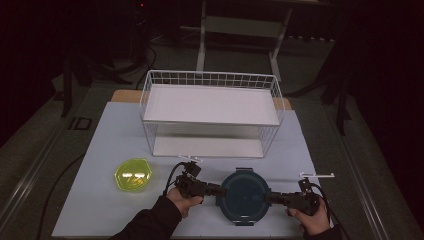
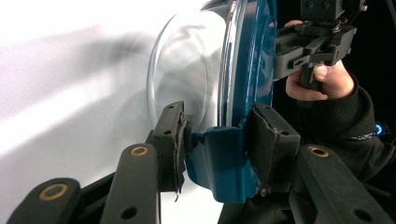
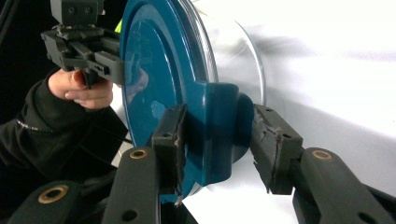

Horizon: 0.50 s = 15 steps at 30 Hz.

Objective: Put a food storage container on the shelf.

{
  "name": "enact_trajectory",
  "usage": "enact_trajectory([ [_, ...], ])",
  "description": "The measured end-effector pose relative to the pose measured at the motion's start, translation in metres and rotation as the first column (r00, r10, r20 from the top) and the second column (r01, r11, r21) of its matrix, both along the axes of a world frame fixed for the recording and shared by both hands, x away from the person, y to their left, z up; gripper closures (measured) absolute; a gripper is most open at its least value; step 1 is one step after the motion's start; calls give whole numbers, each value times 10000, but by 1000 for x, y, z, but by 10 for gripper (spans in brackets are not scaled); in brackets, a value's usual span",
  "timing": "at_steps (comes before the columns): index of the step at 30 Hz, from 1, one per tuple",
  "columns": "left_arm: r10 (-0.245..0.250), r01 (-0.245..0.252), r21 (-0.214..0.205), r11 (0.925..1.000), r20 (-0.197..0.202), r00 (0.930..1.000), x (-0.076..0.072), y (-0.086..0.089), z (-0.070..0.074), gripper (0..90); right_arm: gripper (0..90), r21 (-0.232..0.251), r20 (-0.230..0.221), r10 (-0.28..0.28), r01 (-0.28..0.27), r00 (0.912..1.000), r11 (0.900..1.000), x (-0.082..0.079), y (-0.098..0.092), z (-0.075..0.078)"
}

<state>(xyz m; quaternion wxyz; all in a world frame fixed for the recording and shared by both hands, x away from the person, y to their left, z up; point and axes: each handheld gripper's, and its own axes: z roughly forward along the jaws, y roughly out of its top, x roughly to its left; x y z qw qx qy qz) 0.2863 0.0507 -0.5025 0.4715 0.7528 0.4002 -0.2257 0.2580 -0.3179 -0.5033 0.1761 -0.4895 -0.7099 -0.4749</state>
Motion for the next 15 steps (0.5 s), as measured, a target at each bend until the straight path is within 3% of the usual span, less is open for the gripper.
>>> enact_trajectory([
  [3, -40, 40, -93, 9999, 93, 9999, 0, 3, 7, 579, 565, 22, 74, 39, -39, 10000, 10000, -1, 2, 5],
  [4, 247, -241, -243, 9994, 258, 9994, 0, 5, 11, 581, 566, 95, 147, -10, 9, 9999, 10000, -1, 3, 7],
  [5, 247, -241, -243, 9994, 258, 9994, 0, 5, 11, 731, 566, 95, 147, -10, 9, 9999, 10000, -1, 3, 7],
  [6, 247, -241, -243, 9994, 258, 9994, 0, 5, 11, 731, 584, 133, 204, 95, -98, 9997, 9999, -1, 4, 9],
  [7, 512, -564, 1139, 9919, 484, 9975, 3, 1, 18, 726, 583, -659, 612, 298, -258, 9977, 9975, -3, 16, 21],
  [9, 521, -525, 1006, 9935, 65, 9986, 9, 3, 12, 729, 583, -598, 369, -67, 89, 9993, 9982, 6, 18, 22],
  [11, 551, -568, 914, 9942, 214, 9983, 7, 5, 10, 728, 581, -536, 333, -70, 88, 9994, 9985, 12, 20, 21],
  [15, 622, -631, 801, 9948, 131, 9980, 7, 6, 10, 731, 581, -665, 368, -5, 29, 9993, 9978, 12, 21, 23],
])
